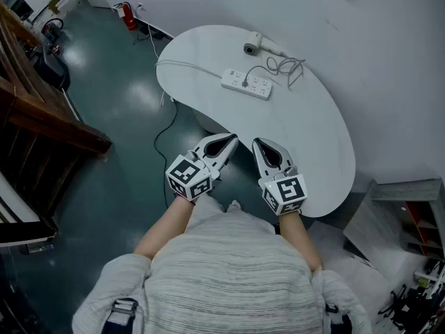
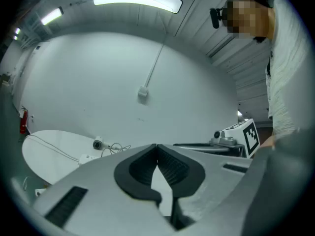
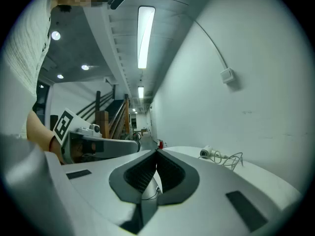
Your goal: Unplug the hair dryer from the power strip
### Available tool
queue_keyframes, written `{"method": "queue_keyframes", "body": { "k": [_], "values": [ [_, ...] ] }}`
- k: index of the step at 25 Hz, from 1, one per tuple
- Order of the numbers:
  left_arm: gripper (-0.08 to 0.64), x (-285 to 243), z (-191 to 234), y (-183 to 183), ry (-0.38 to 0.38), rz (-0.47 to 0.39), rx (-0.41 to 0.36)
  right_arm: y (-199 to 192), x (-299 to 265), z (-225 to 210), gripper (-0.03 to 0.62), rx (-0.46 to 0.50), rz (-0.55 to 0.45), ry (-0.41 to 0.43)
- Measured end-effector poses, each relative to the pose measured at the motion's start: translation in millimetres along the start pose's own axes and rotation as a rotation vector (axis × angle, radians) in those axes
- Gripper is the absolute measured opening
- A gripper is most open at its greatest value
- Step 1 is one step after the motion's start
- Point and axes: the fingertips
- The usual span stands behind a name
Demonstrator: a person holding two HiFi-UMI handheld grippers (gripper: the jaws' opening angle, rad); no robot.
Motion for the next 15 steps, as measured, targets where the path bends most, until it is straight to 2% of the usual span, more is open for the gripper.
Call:
{"method": "queue_keyframes", "body": {
  "k": [11, 15],
  "values": [
    [0.007, 0.5, -1.6, 4.5, 0.003, -0.011, 0.006, 6.6, 2.2, -1.0, 0.025, 0.005, -0.017, 0.0],
    [0.008, -0.6, -2.6, 5.0, 0.0, -0.006, 0.009, 12.5, 3.8, 1.2, 0.026, -0.014, -0.06, 0.033]
  ]
}}
Point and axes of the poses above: the fingertips, and each gripper's own axes: x backward along the fingers, z to its left, y out of its top, and after that the axes turned 13 degrees about z, right-handed
